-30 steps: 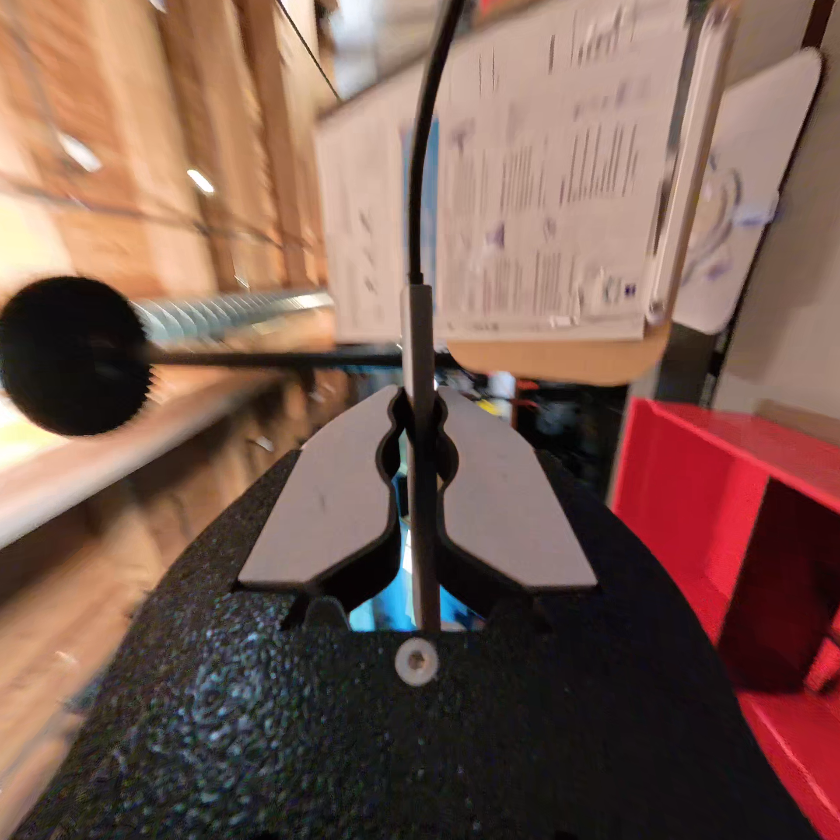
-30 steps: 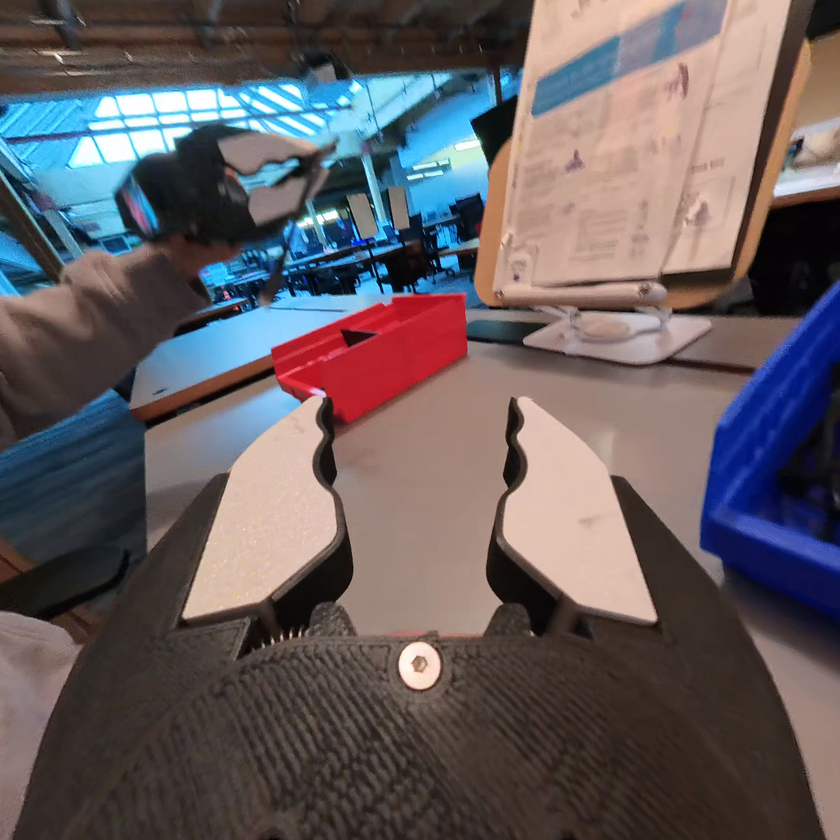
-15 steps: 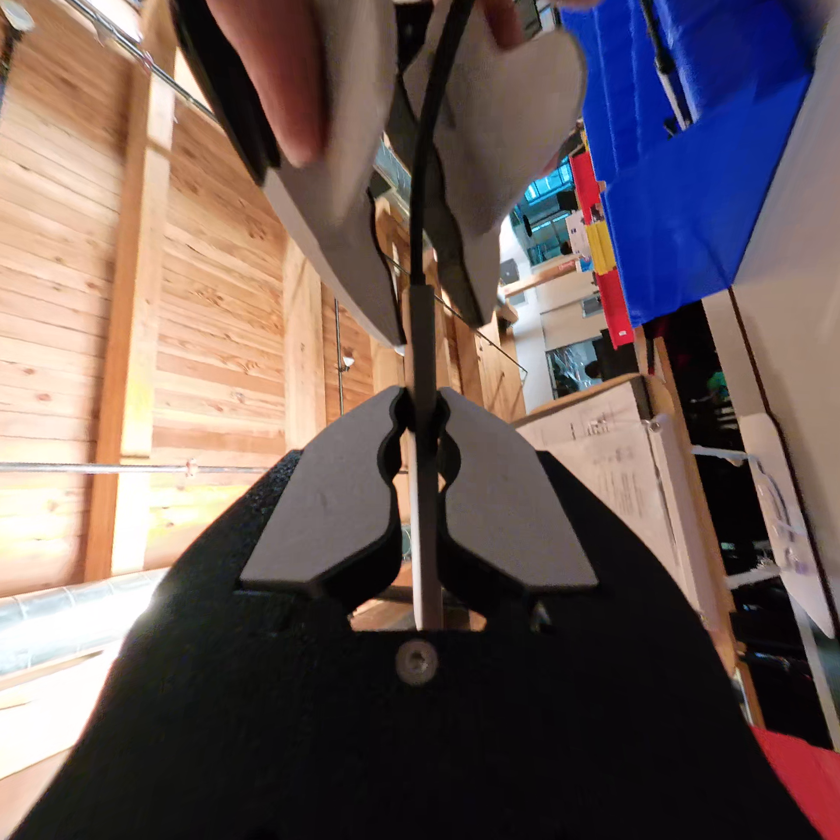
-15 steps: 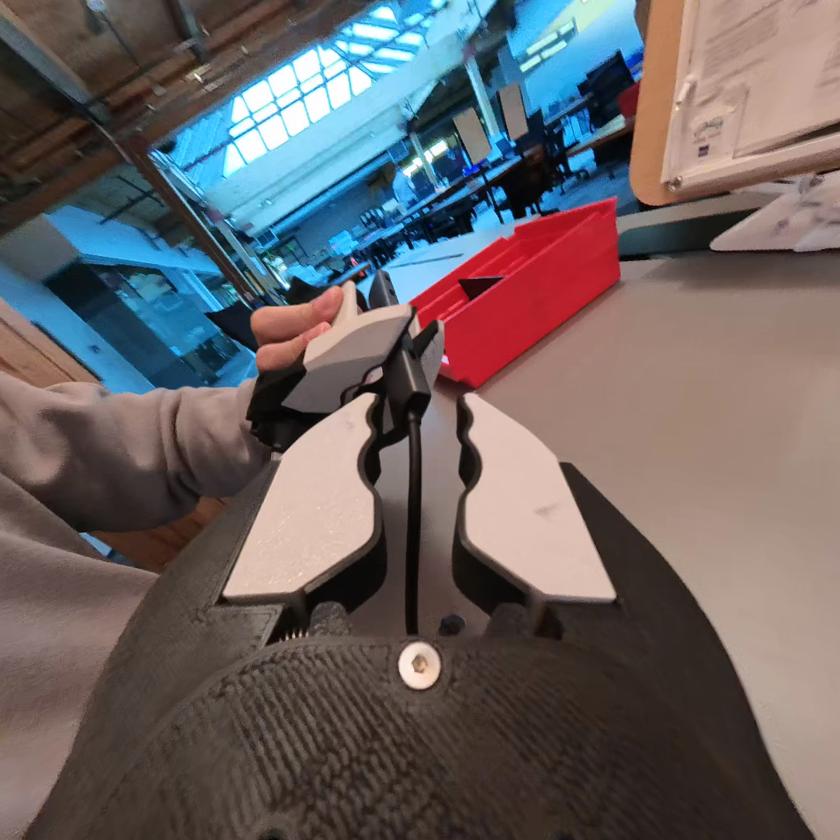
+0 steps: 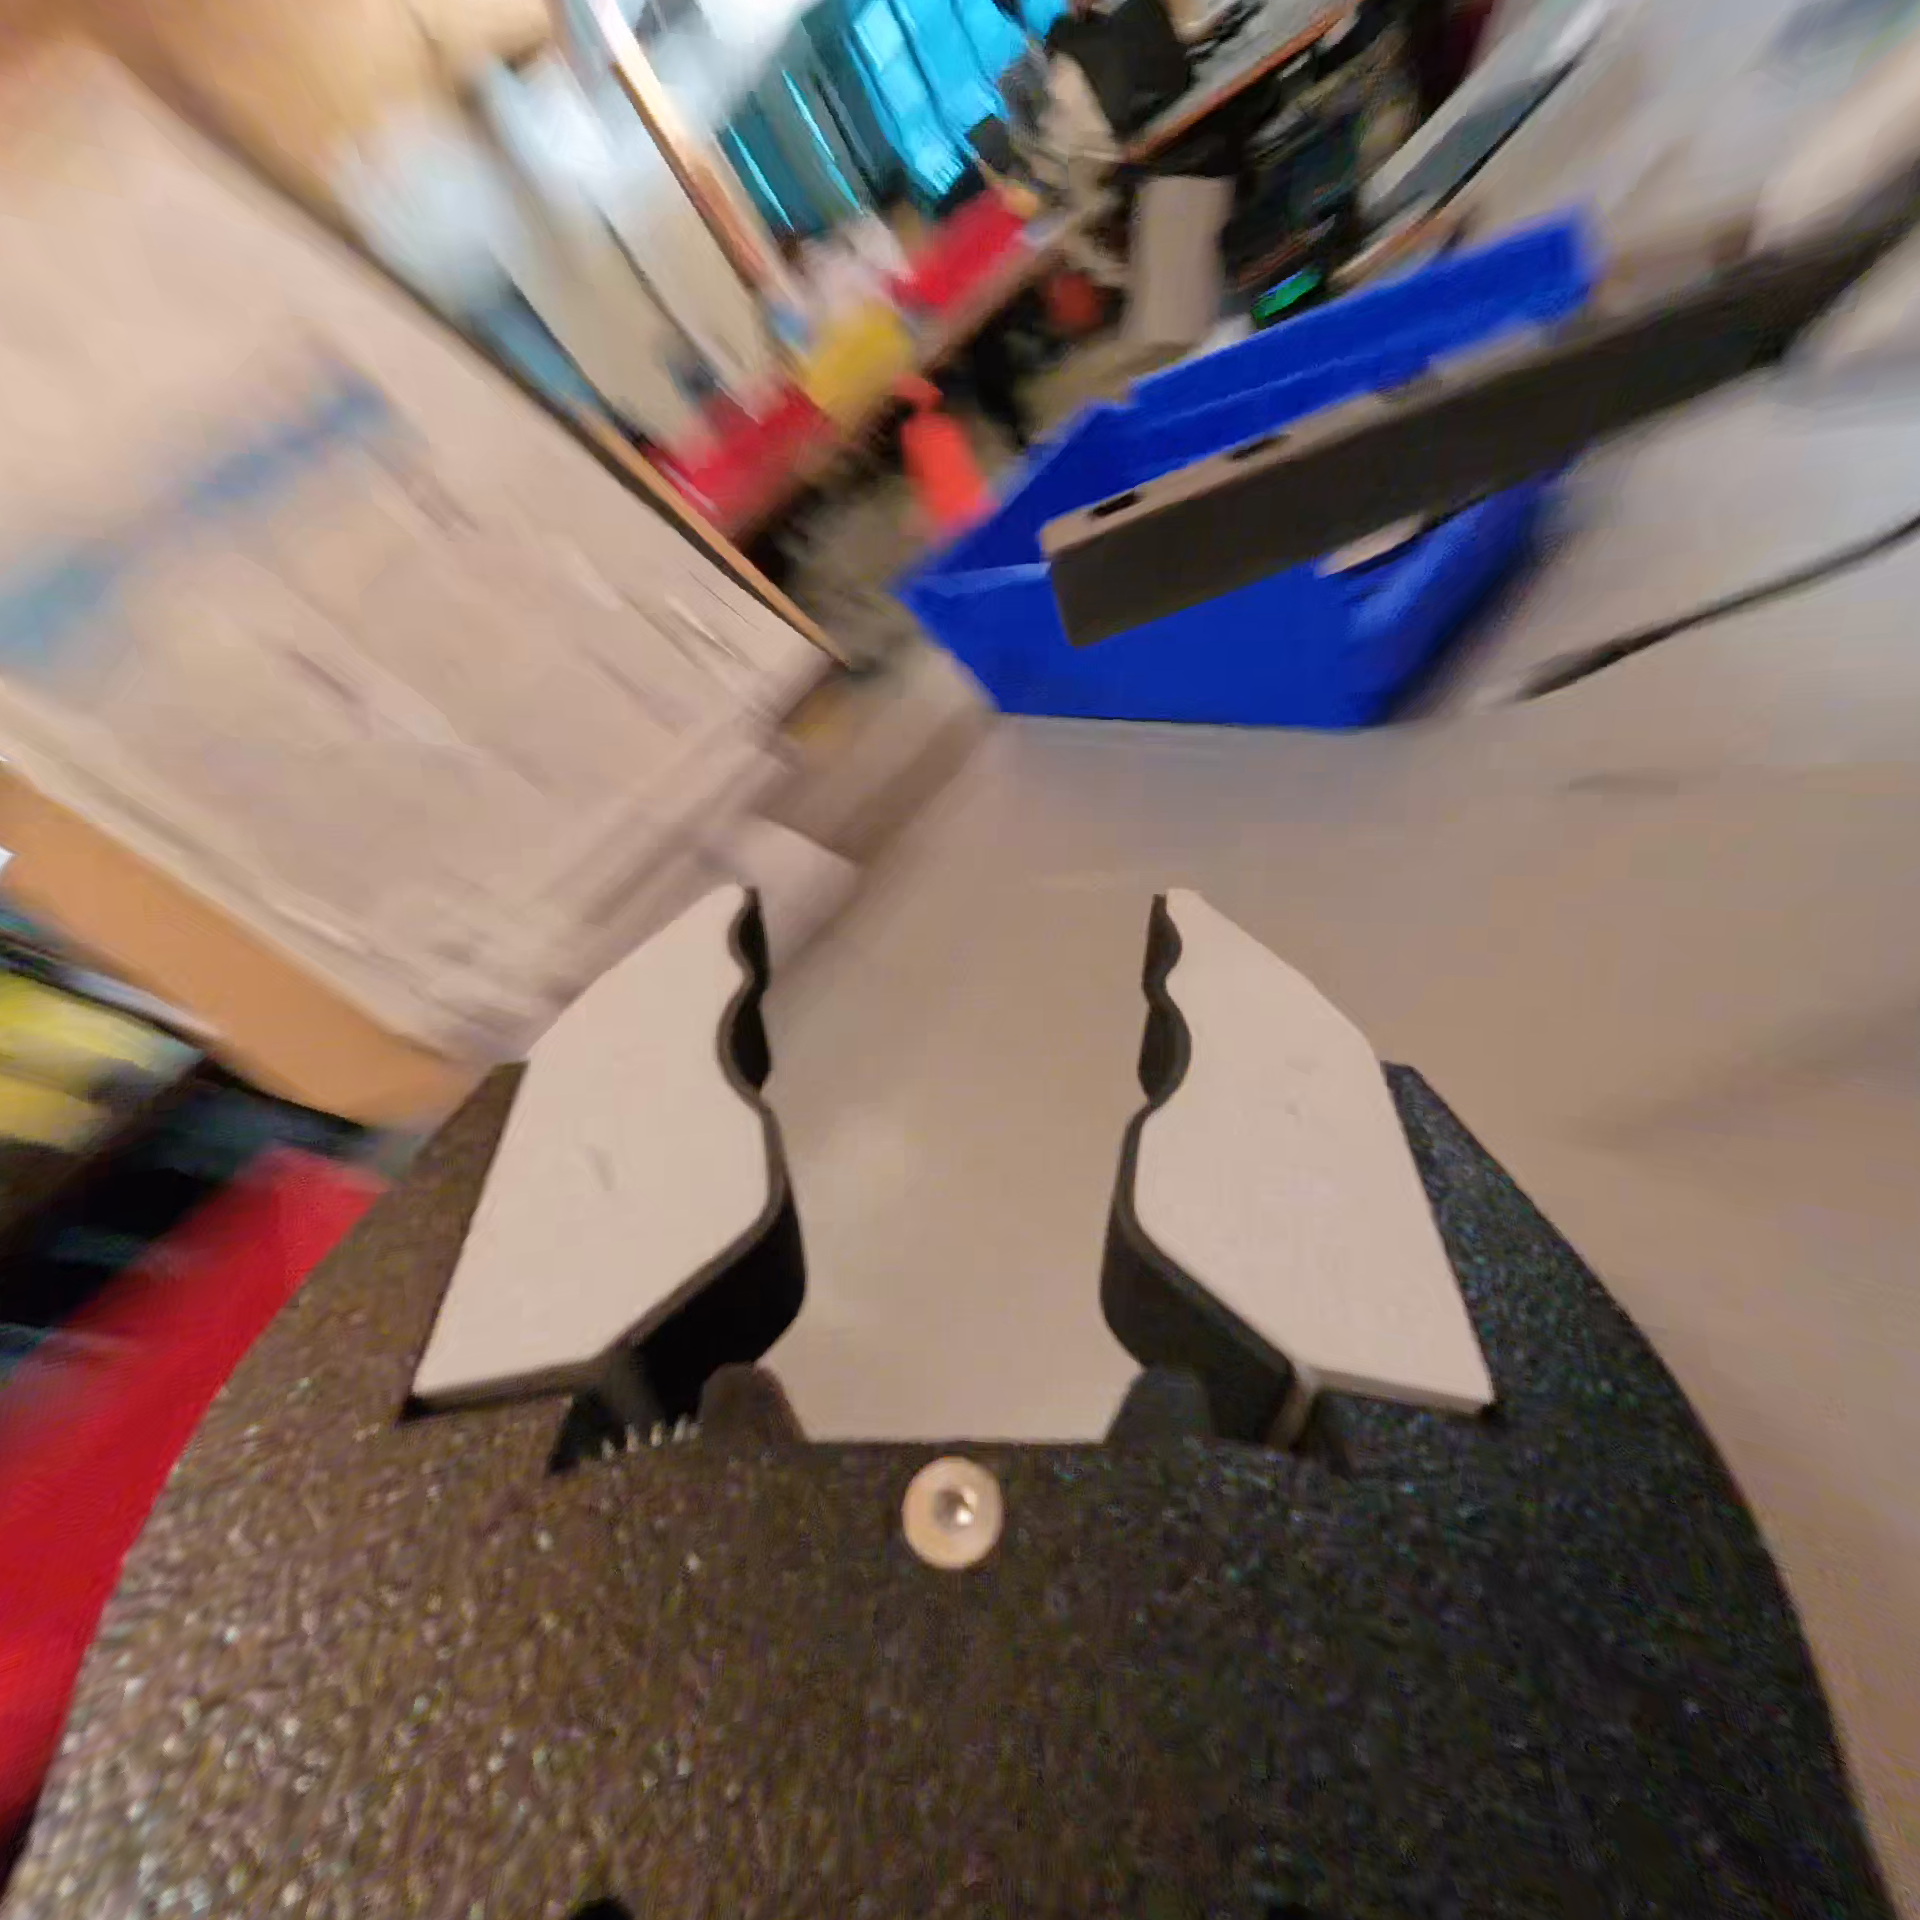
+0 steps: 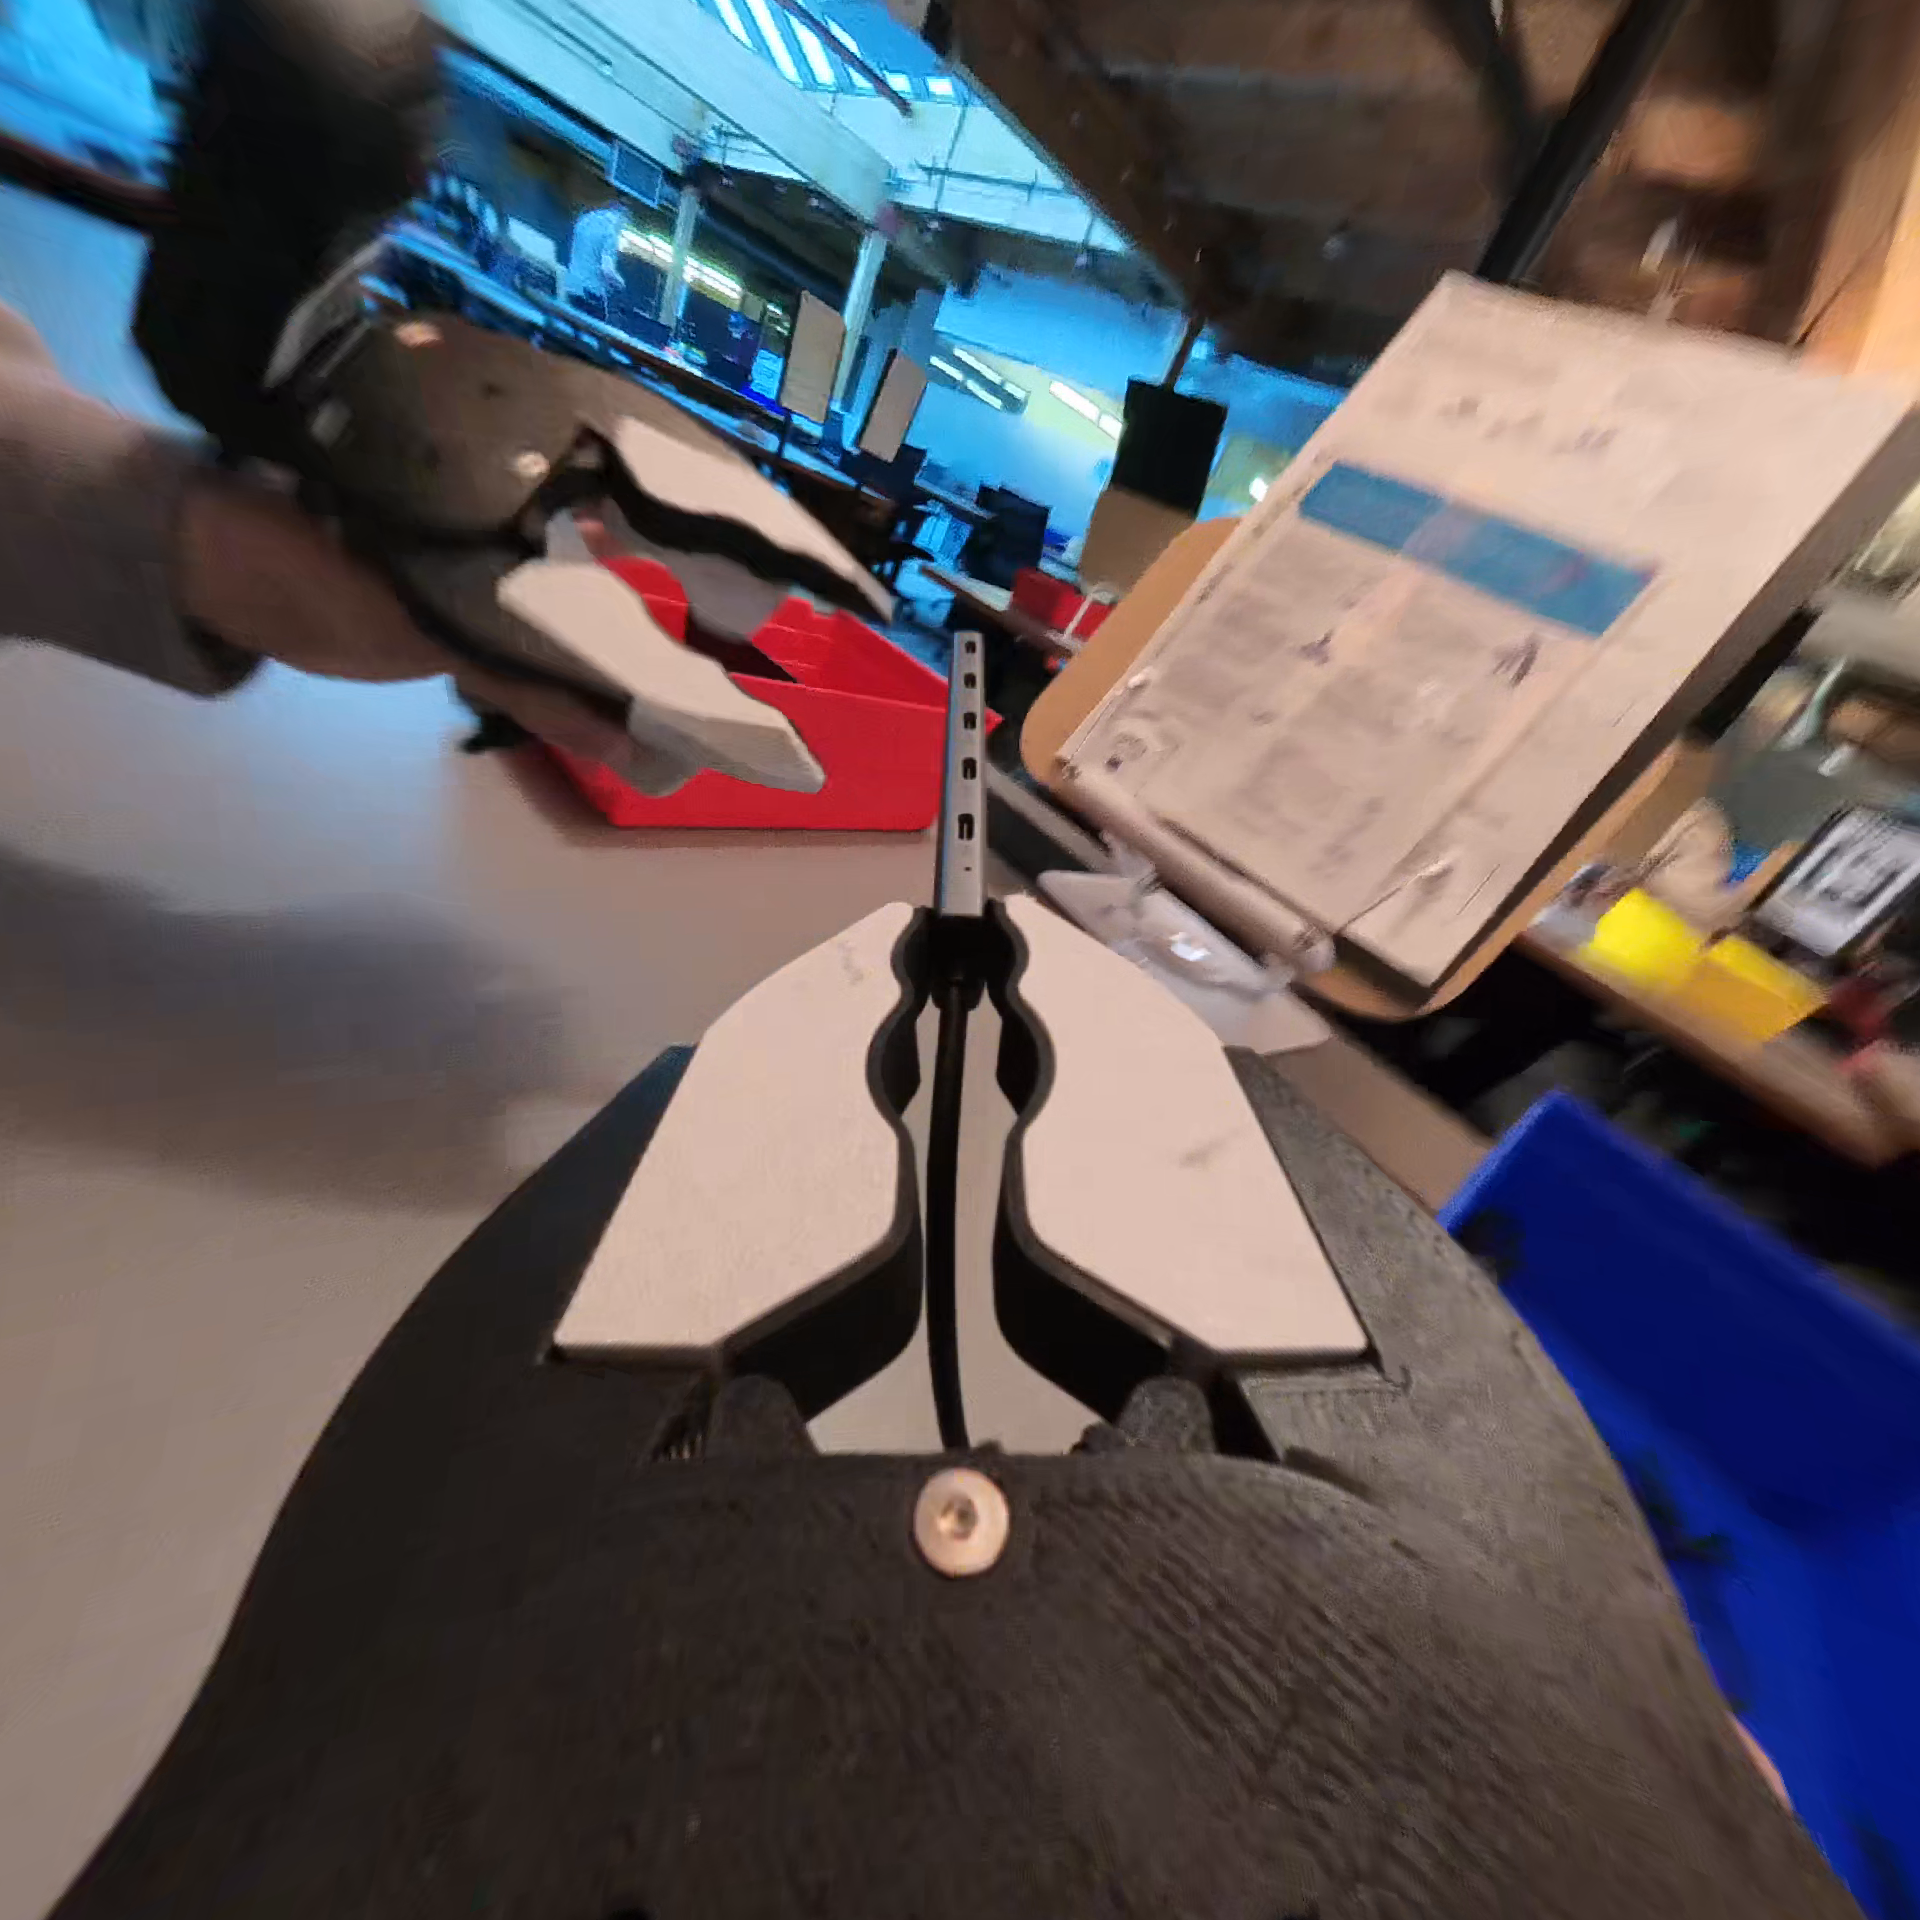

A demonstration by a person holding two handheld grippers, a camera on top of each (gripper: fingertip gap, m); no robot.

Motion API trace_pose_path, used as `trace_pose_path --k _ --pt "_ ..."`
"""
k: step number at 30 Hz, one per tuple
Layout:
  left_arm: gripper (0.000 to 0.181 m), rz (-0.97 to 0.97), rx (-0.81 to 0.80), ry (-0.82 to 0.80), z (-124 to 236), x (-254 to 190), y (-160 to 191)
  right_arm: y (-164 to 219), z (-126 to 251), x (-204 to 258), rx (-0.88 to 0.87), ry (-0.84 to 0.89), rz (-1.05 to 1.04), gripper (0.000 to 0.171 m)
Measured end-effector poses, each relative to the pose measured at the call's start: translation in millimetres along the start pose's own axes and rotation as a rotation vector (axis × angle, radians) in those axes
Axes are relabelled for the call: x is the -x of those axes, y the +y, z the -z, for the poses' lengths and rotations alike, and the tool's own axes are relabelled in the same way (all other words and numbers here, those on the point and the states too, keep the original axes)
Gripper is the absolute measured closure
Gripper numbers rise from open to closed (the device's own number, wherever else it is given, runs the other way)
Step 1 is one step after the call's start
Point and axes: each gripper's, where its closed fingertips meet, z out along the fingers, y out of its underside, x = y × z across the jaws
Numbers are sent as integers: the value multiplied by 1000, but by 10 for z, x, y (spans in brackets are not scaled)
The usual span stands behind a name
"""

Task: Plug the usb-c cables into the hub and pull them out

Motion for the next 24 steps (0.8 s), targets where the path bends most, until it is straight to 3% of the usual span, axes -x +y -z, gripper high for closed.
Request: trace_pose_path --k 2,4,5,7,11,13,17,19,22,24 --pt "101 591 73 342 0 -320 86 -19 3 27 -14 29 134 161" --pt "98 1066 52 653 51 -538 -57 -28 -31 77 -9 51 242 161" --pt "104 1207 -3 772 89 -581 -153 -17 -58 125 1 48 286 161" --pt "115 1346 -103 848 99 -578 -242 -8 -109 233 6 38 363 161" --pt "117 1408 -126 1000 118 -745 -338 17 -172 429 8 -11 376 161" --pt "151 1420 -160 1088 165 -797 -397 56 -195 452 30 -14 375 161" --pt "159 1382 -150 1077 133 -850 -307 250 -211 446 116 -50 318 161" --pt "159 1307 -155 1052 128 -867 -246 331 -226 495 141 -105 142 157" --pt "159 1173 -250 1053 169 -808 -249 265 -265 509 102 -176 -339 110" --pt "159 1050 -362 1064 231 -760 -301 215 -270 489 76 -235 -584 109"
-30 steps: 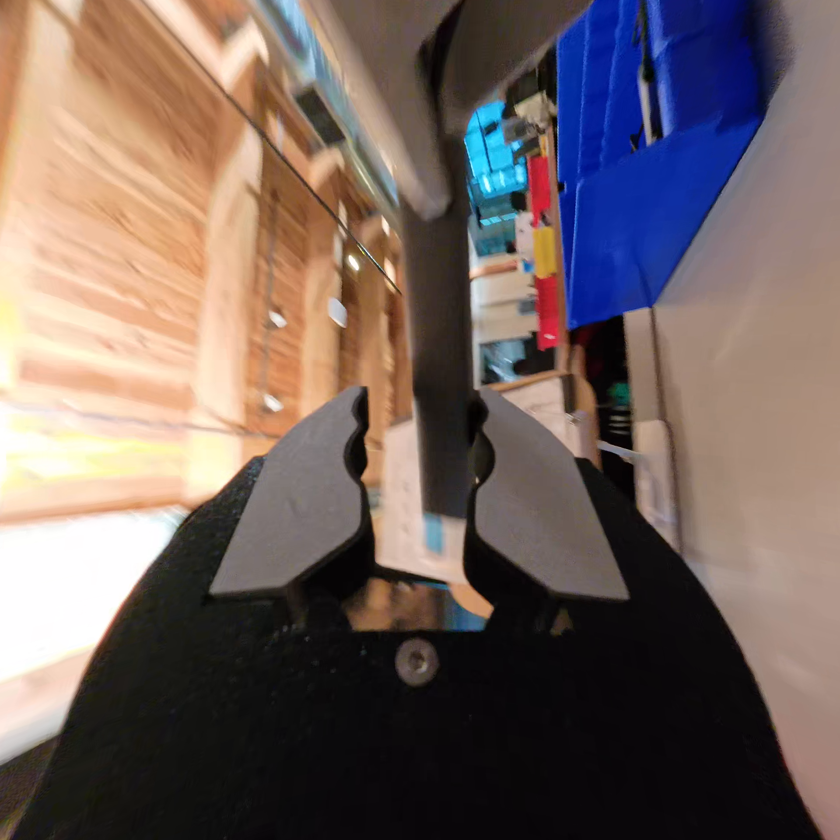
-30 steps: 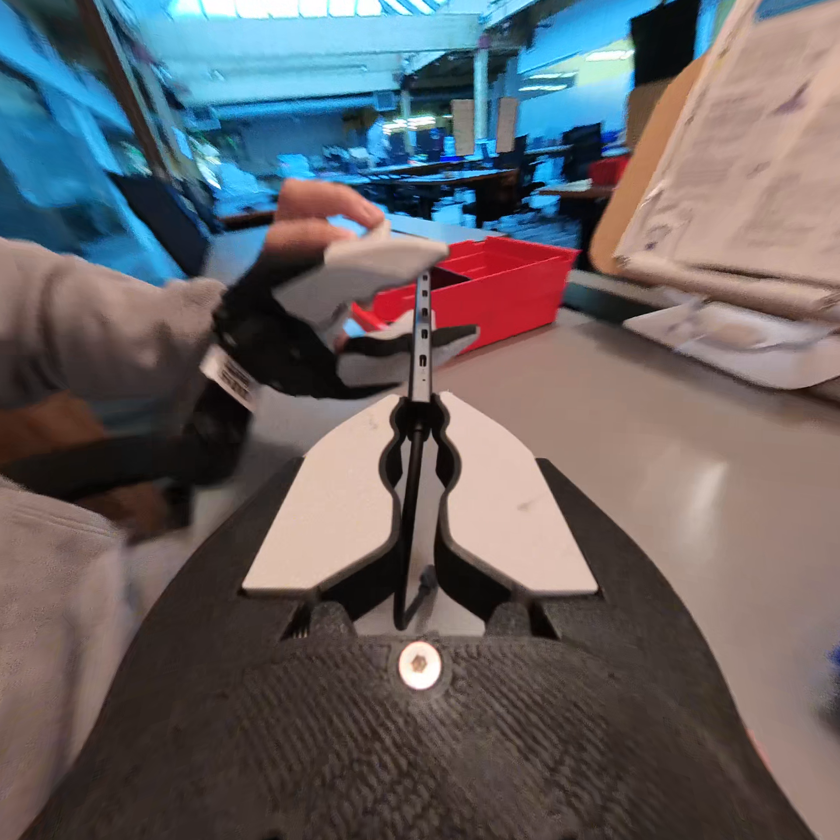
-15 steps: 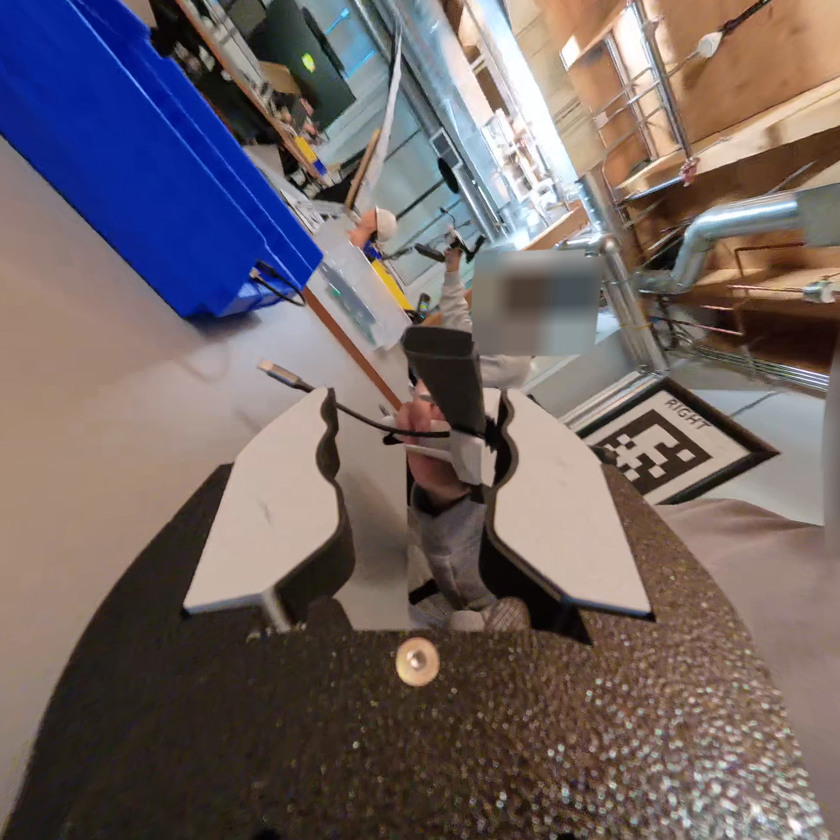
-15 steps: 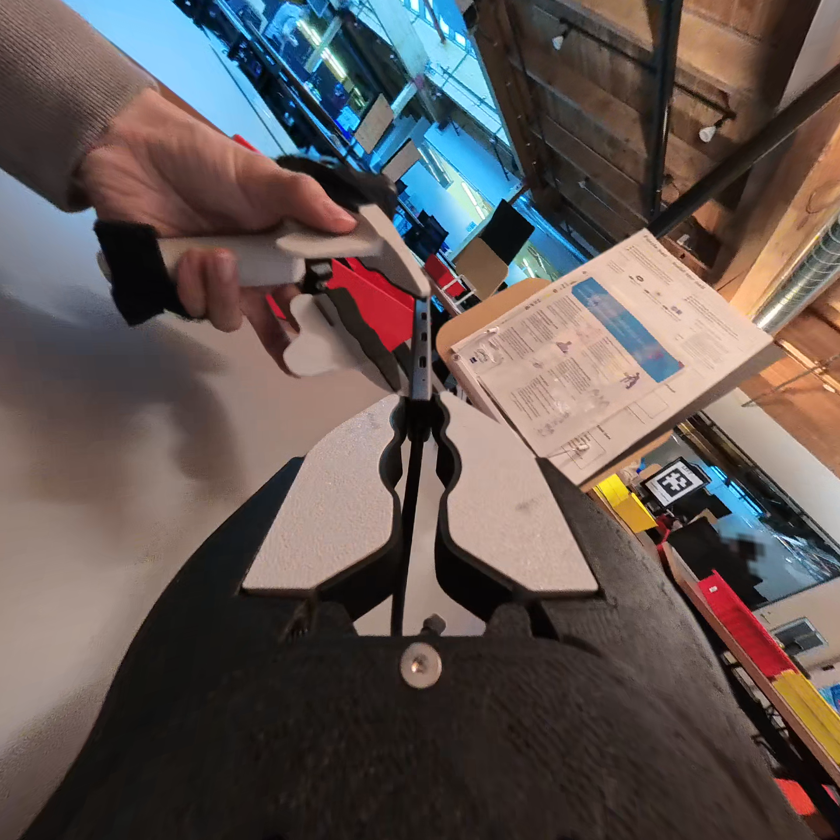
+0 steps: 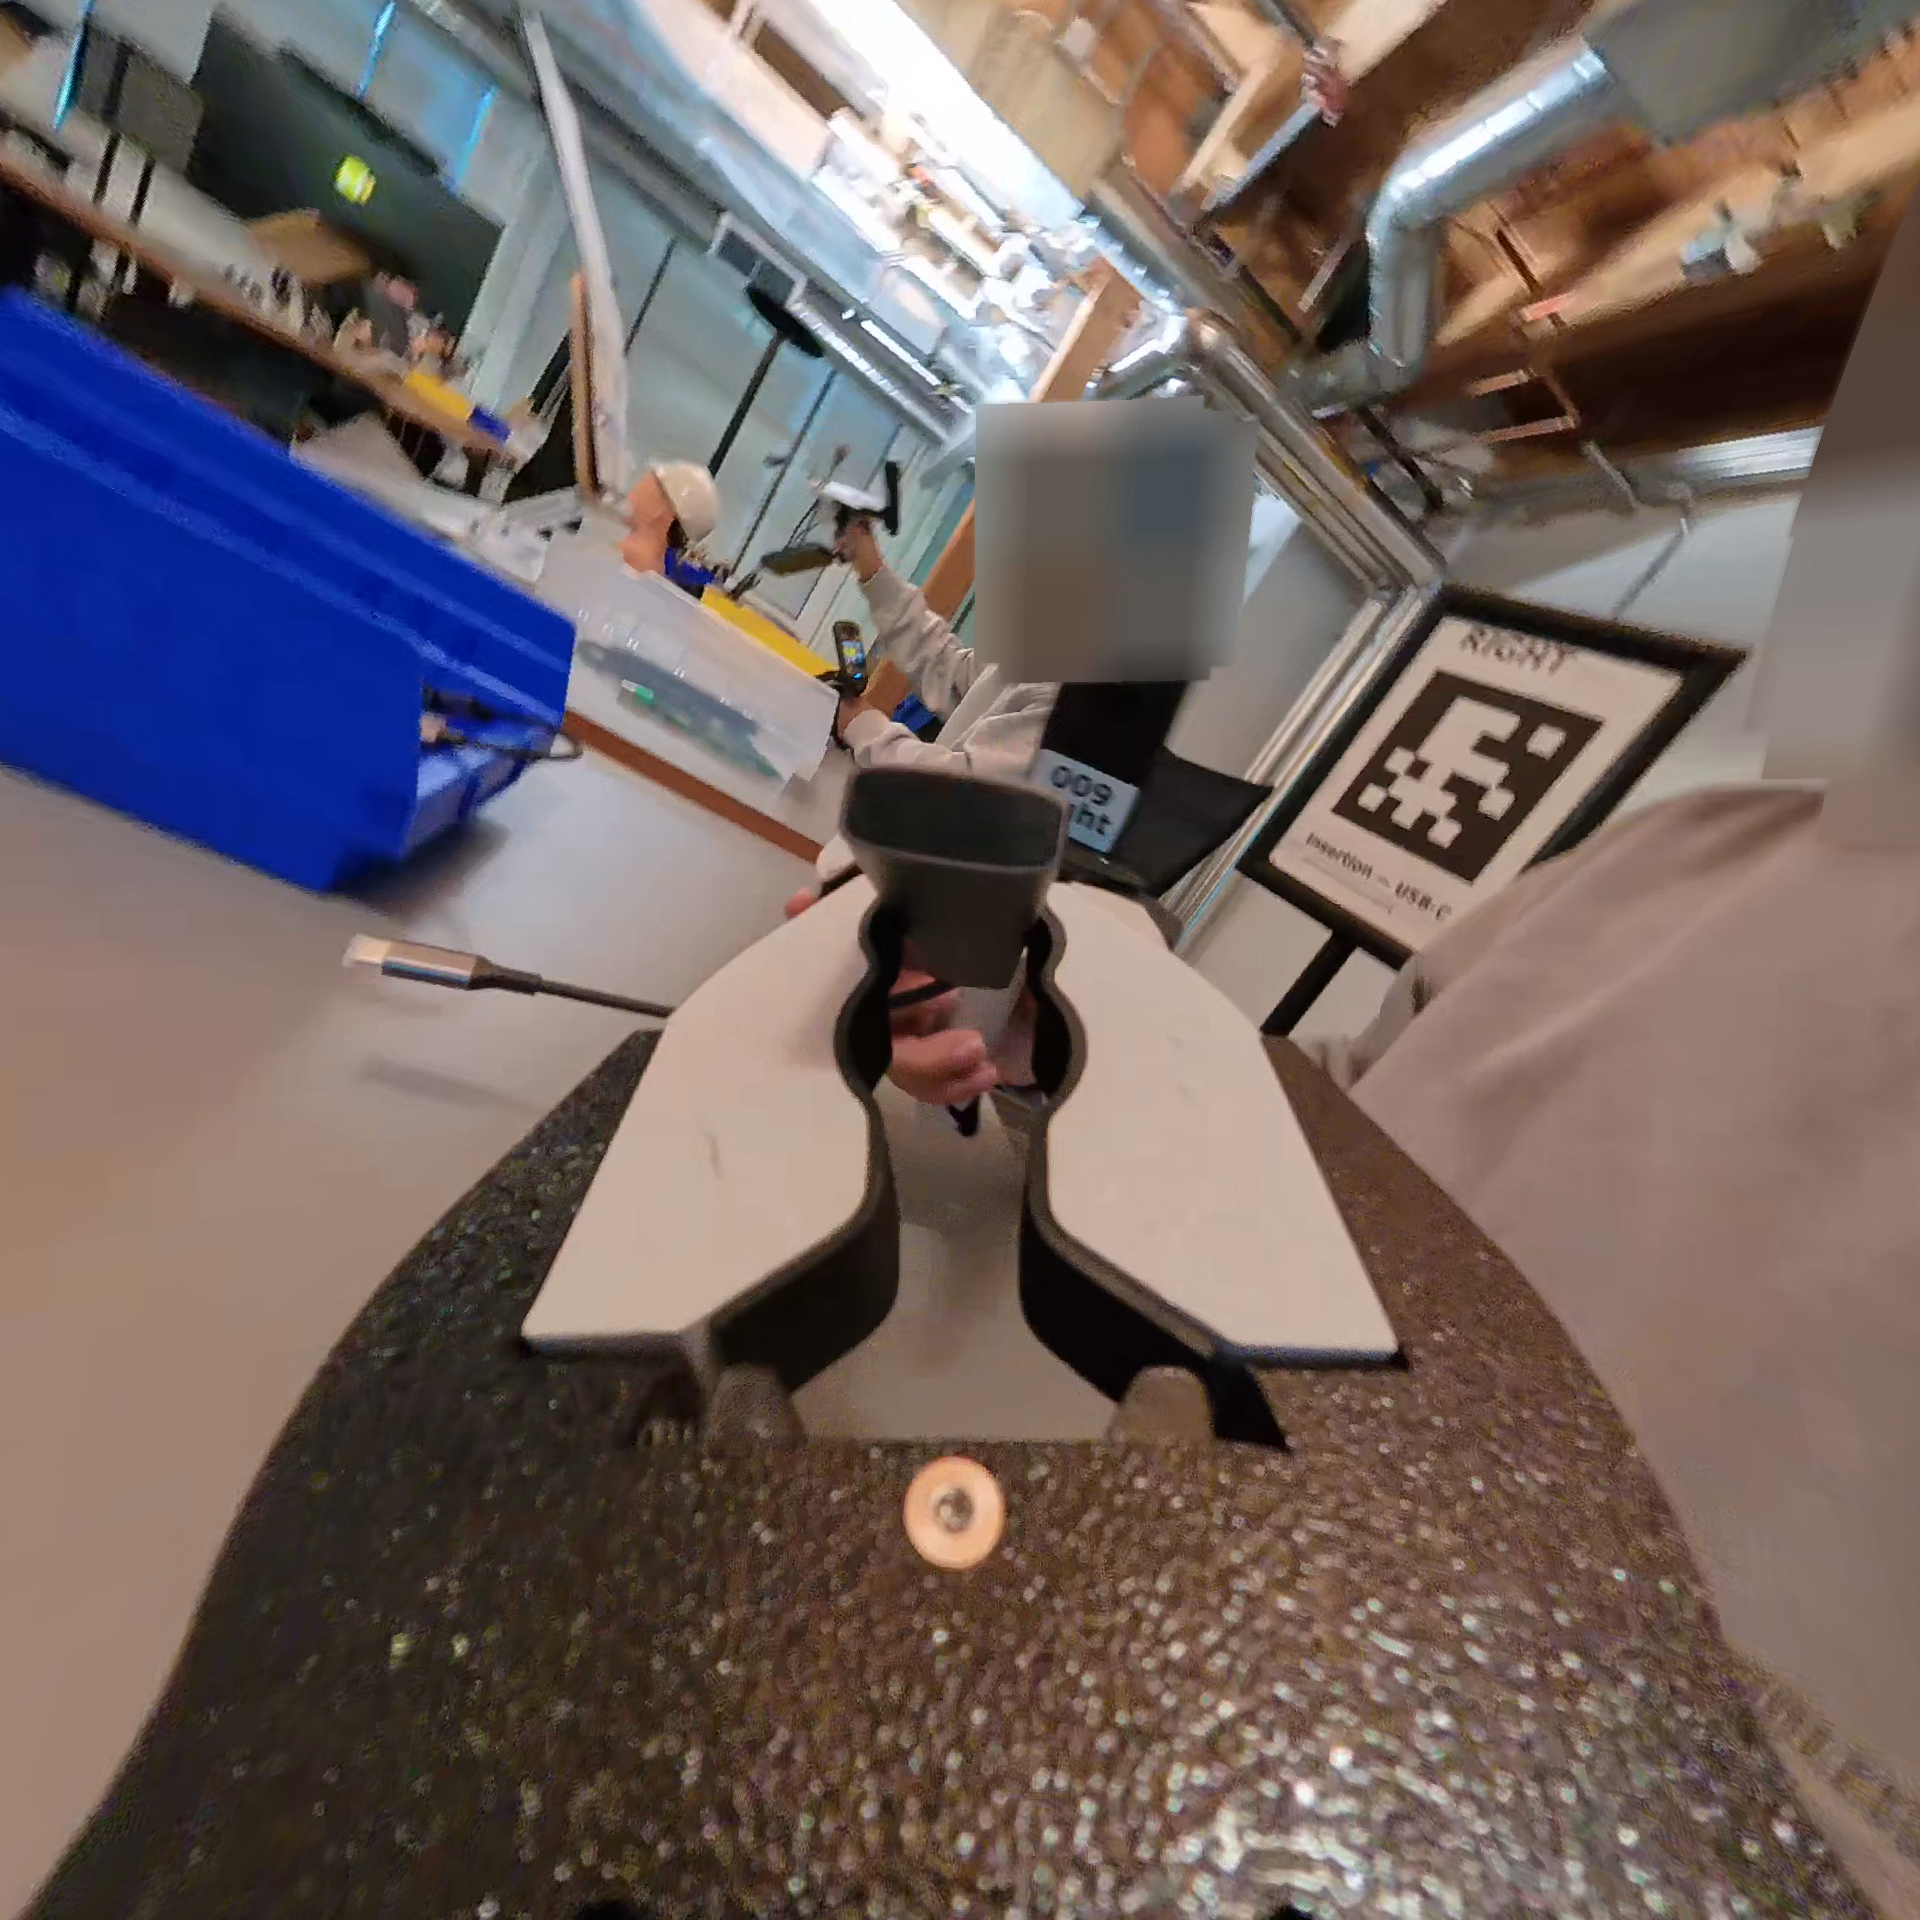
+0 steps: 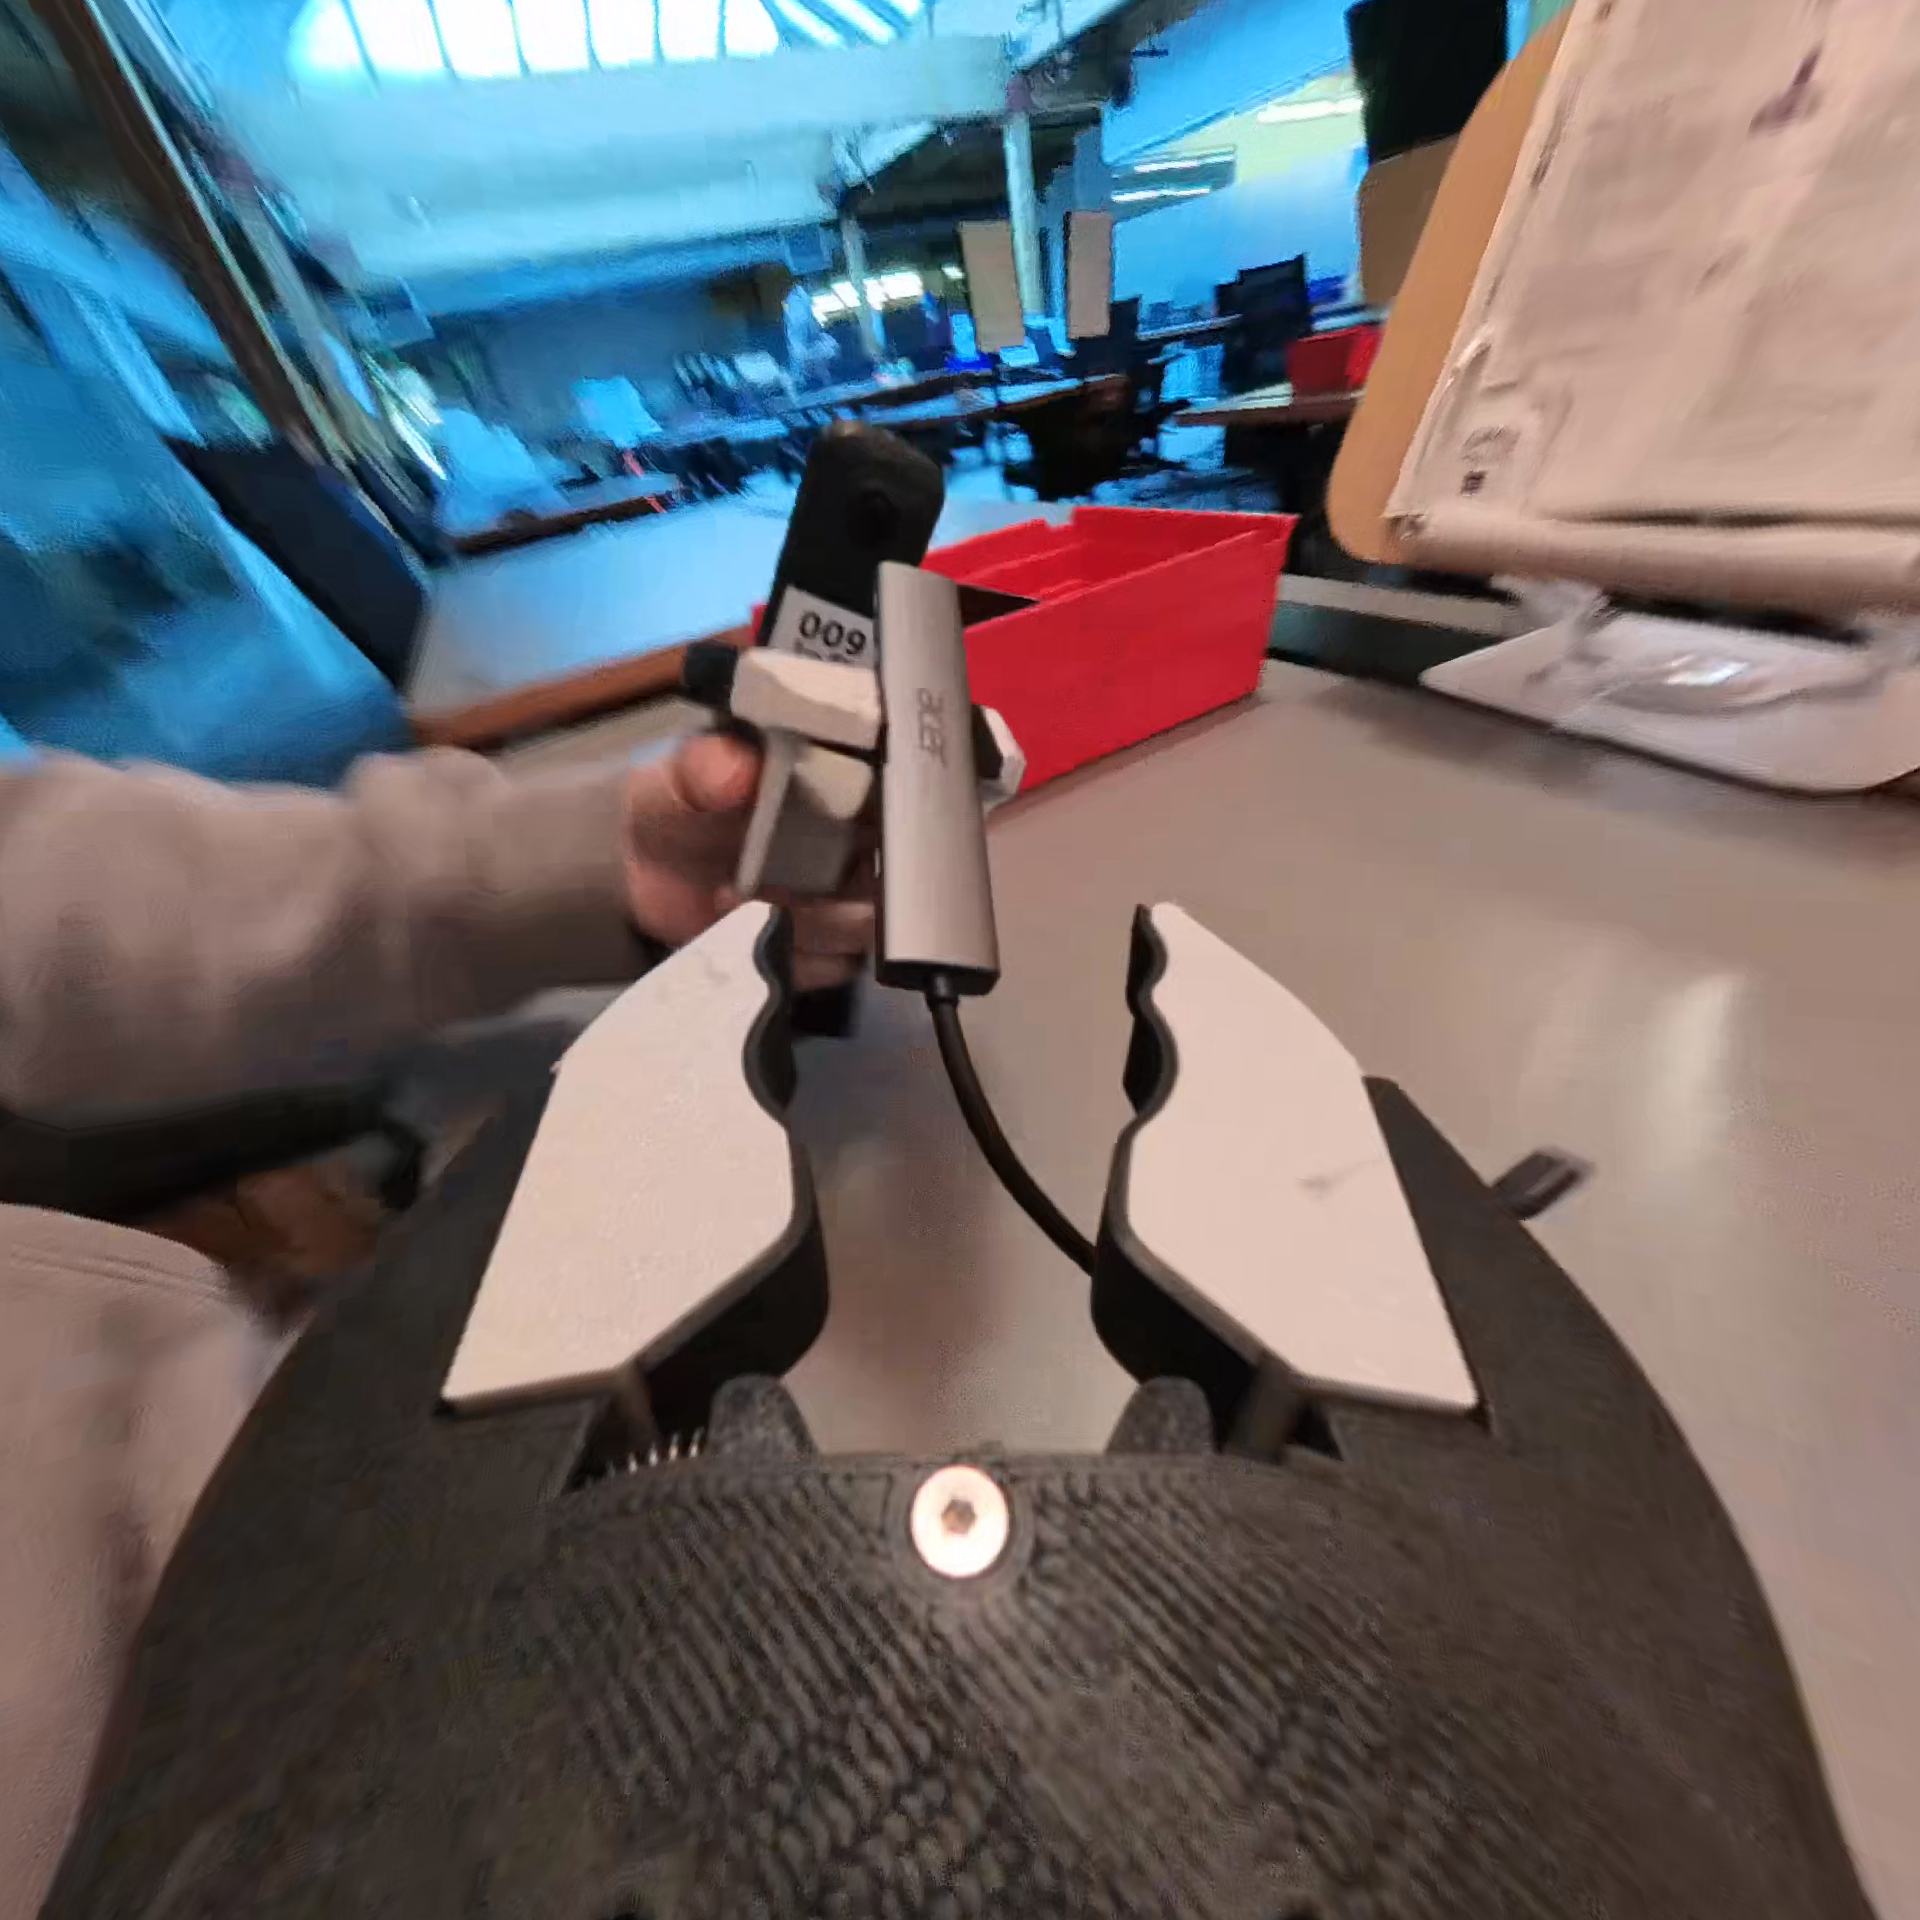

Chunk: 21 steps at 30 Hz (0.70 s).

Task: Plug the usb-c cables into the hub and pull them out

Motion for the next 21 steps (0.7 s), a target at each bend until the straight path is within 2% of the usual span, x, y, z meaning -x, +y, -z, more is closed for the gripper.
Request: trace_pose_path --k 2,4,9,12,17,20,21 --pt "159 -85 8 46 -10 -57 -8 -102 23 -8 -75 -32 -114 113" --pt "159 -160 9 65 -52 -72 5 -167 40 32 -123 -66 -131 124" --pt "159 -230 -83 93 -161 -47 2 -26 -36 -8 -39 26 11 118" --pt "160 -237 -150 132 -225 -83 15 14 -70 1 -32 31 8 142" --pt "159 -179 -182 140 -233 -39 38 30 -42 -8 -30 7 -7 146" --pt "155 -7 -127 67 -244 130 54 16 8 -133 -13 99 80 148" --pt "146 47 -110 1 -229 227 50 -15 53 -206 -17 155 124 148"
